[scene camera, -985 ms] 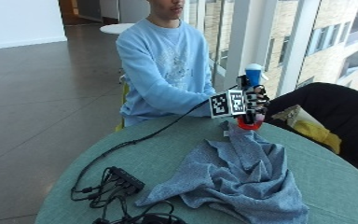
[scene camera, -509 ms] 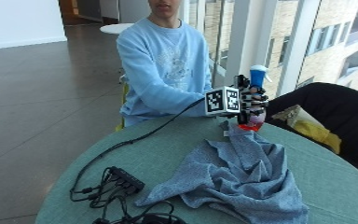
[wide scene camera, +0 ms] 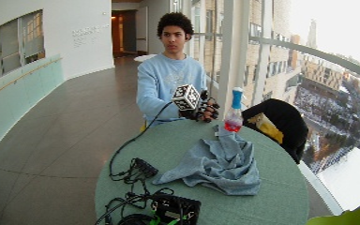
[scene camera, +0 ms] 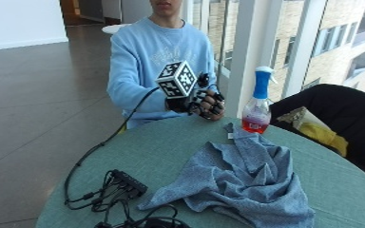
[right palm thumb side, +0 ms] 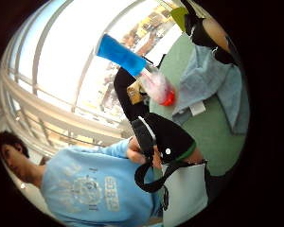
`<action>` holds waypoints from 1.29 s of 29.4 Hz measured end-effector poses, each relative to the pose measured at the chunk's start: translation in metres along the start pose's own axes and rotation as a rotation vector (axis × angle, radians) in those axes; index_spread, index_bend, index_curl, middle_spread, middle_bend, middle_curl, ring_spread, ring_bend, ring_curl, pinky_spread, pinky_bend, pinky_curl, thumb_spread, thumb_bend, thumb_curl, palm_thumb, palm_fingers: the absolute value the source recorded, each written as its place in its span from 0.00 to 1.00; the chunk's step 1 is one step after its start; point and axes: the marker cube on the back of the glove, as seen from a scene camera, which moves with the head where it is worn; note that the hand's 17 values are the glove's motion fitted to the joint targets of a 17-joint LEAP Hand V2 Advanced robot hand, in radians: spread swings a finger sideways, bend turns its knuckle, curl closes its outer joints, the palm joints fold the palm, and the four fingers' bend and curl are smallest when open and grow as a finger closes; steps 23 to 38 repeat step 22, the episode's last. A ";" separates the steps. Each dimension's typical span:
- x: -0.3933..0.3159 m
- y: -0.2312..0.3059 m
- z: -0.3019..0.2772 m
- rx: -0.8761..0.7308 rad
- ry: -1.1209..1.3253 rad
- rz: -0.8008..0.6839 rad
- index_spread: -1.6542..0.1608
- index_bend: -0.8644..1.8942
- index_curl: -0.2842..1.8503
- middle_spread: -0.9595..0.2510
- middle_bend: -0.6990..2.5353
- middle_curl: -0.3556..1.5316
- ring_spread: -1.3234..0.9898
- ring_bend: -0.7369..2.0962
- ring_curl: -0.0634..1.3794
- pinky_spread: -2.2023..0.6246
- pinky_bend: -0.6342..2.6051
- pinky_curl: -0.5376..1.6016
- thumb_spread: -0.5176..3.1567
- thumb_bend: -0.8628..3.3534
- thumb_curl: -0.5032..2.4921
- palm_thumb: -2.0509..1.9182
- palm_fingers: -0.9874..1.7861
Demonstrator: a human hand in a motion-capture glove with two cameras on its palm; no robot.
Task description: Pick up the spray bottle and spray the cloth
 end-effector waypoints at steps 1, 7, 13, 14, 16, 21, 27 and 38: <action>0.005 0.010 -0.005 -0.004 0.029 0.011 0.75 0.36 0.29 0.73 0.31 0.43 0.55 0.37 0.29 0.84 0.25 0.42 0.44 0.20 0.27 0.65 0.65; 0.037 0.070 -0.034 -0.008 0.187 0.064 0.75 0.36 0.28 0.73 0.31 0.43 0.55 0.37 0.29 0.84 0.25 0.41 0.44 0.20 0.27 0.65 0.65; 0.066 0.111 -0.054 -0.017 0.289 0.104 0.74 0.37 0.28 0.73 0.31 0.43 0.55 0.37 0.29 0.84 0.25 0.40 0.44 0.20 0.27 0.66 0.66; 0.070 0.116 -0.057 -0.019 0.302 0.112 0.74 0.37 0.29 0.73 0.31 0.43 0.55 0.37 0.29 0.85 0.24 0.40 0.44 0.20 0.27 0.66 0.66; 0.078 0.124 -0.061 -0.020 0.321 0.127 0.74 0.37 0.29 0.73 0.31 0.43 0.55 0.37 0.29 0.85 0.24 0.40 0.44 0.20 0.27 0.66 0.66; 0.084 0.132 -0.065 -0.023 0.336 0.141 0.74 0.37 0.29 0.73 0.31 0.43 0.55 0.37 0.29 0.85 0.24 0.39 0.45 0.20 0.27 0.66 0.66; 0.084 0.132 -0.066 -0.023 0.336 0.141 0.74 0.37 0.29 0.73 0.31 0.43 0.55 0.37 0.29 0.85 0.24 0.39 0.45 0.20 0.27 0.66 0.66; 0.084 0.132 -0.066 -0.023 0.336 0.141 0.74 0.37 0.29 0.73 0.31 0.43 0.55 0.37 0.29 0.85 0.24 0.39 0.45 0.20 0.27 0.66 0.66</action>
